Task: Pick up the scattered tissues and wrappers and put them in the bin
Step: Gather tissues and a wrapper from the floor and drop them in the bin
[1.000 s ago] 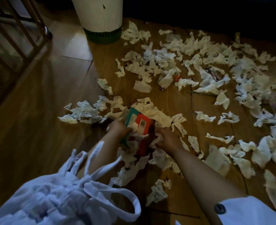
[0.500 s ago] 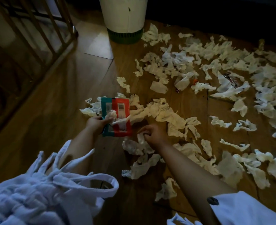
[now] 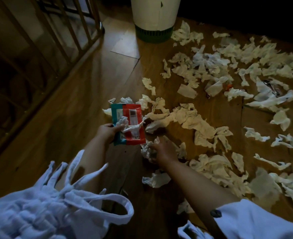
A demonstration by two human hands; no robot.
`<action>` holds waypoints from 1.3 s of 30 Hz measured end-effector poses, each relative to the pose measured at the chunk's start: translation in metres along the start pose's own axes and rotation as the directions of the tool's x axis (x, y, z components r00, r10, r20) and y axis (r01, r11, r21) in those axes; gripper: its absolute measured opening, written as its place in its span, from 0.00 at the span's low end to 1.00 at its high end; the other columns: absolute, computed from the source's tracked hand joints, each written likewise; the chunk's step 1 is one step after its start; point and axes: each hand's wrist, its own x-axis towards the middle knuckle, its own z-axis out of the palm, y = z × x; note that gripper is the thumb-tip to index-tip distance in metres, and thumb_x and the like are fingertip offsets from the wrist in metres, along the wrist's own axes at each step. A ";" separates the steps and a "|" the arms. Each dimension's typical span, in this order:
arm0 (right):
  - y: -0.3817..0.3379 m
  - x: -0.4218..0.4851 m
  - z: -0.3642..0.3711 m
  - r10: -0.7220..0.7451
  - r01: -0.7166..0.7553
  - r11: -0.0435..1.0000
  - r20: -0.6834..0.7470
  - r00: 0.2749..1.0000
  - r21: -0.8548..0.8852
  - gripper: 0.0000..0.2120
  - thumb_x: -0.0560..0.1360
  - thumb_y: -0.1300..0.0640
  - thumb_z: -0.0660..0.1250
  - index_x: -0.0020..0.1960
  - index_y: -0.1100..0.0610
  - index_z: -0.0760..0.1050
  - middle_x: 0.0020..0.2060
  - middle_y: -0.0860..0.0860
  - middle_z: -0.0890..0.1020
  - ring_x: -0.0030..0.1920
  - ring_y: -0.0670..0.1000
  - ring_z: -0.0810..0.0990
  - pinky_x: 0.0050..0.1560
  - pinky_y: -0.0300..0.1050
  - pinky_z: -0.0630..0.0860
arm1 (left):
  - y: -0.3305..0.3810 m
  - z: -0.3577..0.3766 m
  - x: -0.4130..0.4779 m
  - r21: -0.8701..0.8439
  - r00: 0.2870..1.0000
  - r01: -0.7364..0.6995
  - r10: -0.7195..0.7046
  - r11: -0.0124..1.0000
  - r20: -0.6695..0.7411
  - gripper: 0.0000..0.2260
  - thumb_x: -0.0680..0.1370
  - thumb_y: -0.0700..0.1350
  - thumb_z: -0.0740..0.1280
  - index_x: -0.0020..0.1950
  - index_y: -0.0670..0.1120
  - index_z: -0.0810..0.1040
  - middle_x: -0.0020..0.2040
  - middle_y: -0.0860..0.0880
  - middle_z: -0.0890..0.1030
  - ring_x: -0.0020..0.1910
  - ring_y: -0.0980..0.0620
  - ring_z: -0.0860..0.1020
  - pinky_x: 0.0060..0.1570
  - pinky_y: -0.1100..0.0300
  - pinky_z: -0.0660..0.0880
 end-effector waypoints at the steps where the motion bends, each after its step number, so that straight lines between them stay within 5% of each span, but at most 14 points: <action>1: 0.002 0.001 -0.002 -0.030 0.028 0.999 -0.057 0.998 -0.041 0.19 0.71 0.50 0.69 0.61 0.48 0.72 0.67 0.53 0.66 0.67 0.56 0.66 0.66 0.56 0.68 | 0.000 0.001 0.000 0.006 1.000 -0.003 0.003 1.000 0.006 0.16 0.75 0.43 0.67 0.61 0.40 0.73 0.57 0.40 0.78 0.51 0.46 0.78 0.48 0.54 0.76; 3: 0.009 0.004 -0.009 -0.038 0.046 0.998 -0.183 0.982 0.039 0.25 0.67 0.46 0.72 0.61 0.47 0.69 0.65 0.51 0.68 0.67 0.55 0.66 0.66 0.55 0.67 | 0.000 0.001 0.000 0.014 1.000 -0.007 0.007 1.000 0.015 0.16 0.75 0.43 0.67 0.61 0.40 0.73 0.57 0.41 0.78 0.50 0.46 0.78 0.45 0.55 0.76; 6: 0.022 0.013 -0.014 0.152 -0.109 0.973 -0.211 0.966 0.204 0.32 0.65 0.45 0.73 0.66 0.47 0.64 0.65 0.52 0.69 0.65 0.56 0.69 0.62 0.55 0.72 | -0.003 -0.001 0.000 0.025 1.000 -0.003 0.003 1.000 0.007 0.16 0.75 0.43 0.67 0.62 0.40 0.73 0.57 0.41 0.78 0.50 0.46 0.78 0.46 0.55 0.75; 9: 0.037 0.020 -0.013 0.203 -0.153 0.941 -0.144 0.968 0.302 0.17 0.73 0.55 0.67 0.61 0.54 0.74 0.64 0.55 0.71 0.63 0.56 0.72 0.61 0.50 0.72 | -0.005 -0.006 0.000 0.014 1.000 0.009 -0.009 1.000 -0.010 0.16 0.75 0.43 0.66 0.62 0.40 0.72 0.58 0.40 0.78 0.53 0.44 0.78 0.49 0.53 0.75; 12: 0.045 0.016 -0.020 0.251 -0.206 0.956 -0.216 0.944 0.210 0.13 0.75 0.58 0.63 0.59 0.57 0.76 0.64 0.53 0.70 0.63 0.55 0.70 0.60 0.44 0.69 | -0.006 -0.010 -0.001 0.022 1.000 0.012 -0.012 1.000 -0.014 0.17 0.75 0.43 0.67 0.62 0.40 0.72 0.58 0.40 0.78 0.55 0.44 0.78 0.49 0.53 0.75; 15: 0.047 0.013 -0.033 0.081 -0.064 0.996 -0.375 0.924 0.057 0.19 0.71 0.58 0.66 0.62 0.51 0.74 0.63 0.54 0.69 0.63 0.56 0.68 0.60 0.47 0.70 | -0.007 -0.010 -0.002 0.009 1.000 0.009 -0.009 1.000 -0.015 0.16 0.75 0.43 0.67 0.62 0.40 0.72 0.58 0.40 0.78 0.52 0.45 0.78 0.49 0.53 0.75; 20: 0.024 0.005 -0.027 -0.204 0.188 0.975 -0.140 0.969 -0.116 0.15 0.75 0.48 0.63 0.59 0.51 0.76 0.68 0.50 0.67 0.69 0.53 0.64 0.62 0.47 0.68 | -0.005 -0.007 -0.001 0.014 1.000 -0.011 0.011 1.000 -0.001 0.16 0.75 0.43 0.67 0.62 0.41 0.72 0.54 0.42 0.79 0.48 0.47 0.78 0.47 0.54 0.76; 24: 0.032 0.021 -0.007 -0.024 0.015 0.990 -0.065 0.998 -0.141 0.09 0.77 0.55 0.59 0.55 0.54 0.74 0.60 0.54 0.76 0.58 0.54 0.76 0.61 0.52 0.74 | -0.007 -0.003 0.000 0.020 1.000 -0.025 0.025 0.999 0.017 0.15 0.75 0.43 0.67 0.61 0.41 0.73 0.46 0.45 0.79 0.42 0.50 0.79 0.42 0.57 0.76; 29: 0.030 0.022 -0.012 0.114 -0.095 0.983 -0.122 0.986 0.157 0.08 0.76 0.63 0.61 0.53 0.56 0.77 0.53 0.55 0.79 0.52 0.52 0.78 0.53 0.50 0.78 | -0.011 -0.003 -0.001 0.010 0.999 -0.022 0.022 1.000 0.023 0.16 0.76 0.44 0.67 0.61 0.41 0.72 0.46 0.46 0.78 0.41 0.51 0.78 0.37 0.59 0.75; 32: 0.024 0.021 -0.037 0.285 -0.137 0.864 -0.244 0.927 0.485 0.13 0.76 0.59 0.62 0.61 0.54 0.72 0.58 0.54 0.77 0.57 0.54 0.76 0.54 0.48 0.75 | -0.011 -0.008 0.002 -0.039 1.000 -0.003 0.004 0.999 0.013 0.17 0.75 0.44 0.67 0.62 0.41 0.72 0.46 0.46 0.79 0.44 0.50 0.79 0.39 0.58 0.76; 35: 0.013 0.019 -0.067 0.317 -0.106 0.799 -0.266 0.910 0.592 0.17 0.75 0.60 0.66 0.63 0.57 0.72 0.59 0.55 0.77 0.59 0.54 0.76 0.52 0.43 0.73 | -0.011 -0.014 0.002 -0.053 1.000 0.009 -0.009 0.999 0.004 0.16 0.75 0.44 0.68 0.61 0.41 0.73 0.50 0.44 0.80 0.47 0.48 0.80 0.43 0.55 0.78; 39: -0.013 0.019 -0.057 0.278 -0.175 0.695 -0.036 0.960 0.698 0.17 0.74 0.59 0.67 0.62 0.58 0.72 0.54 0.53 0.78 0.54 0.52 0.78 0.46 0.41 0.75 | -0.012 -0.022 0.000 -0.079 1.000 0.021 -0.021 0.997 -0.005 0.15 0.75 0.43 0.67 0.61 0.41 0.73 0.46 0.45 0.79 0.43 0.49 0.79 0.38 0.57 0.76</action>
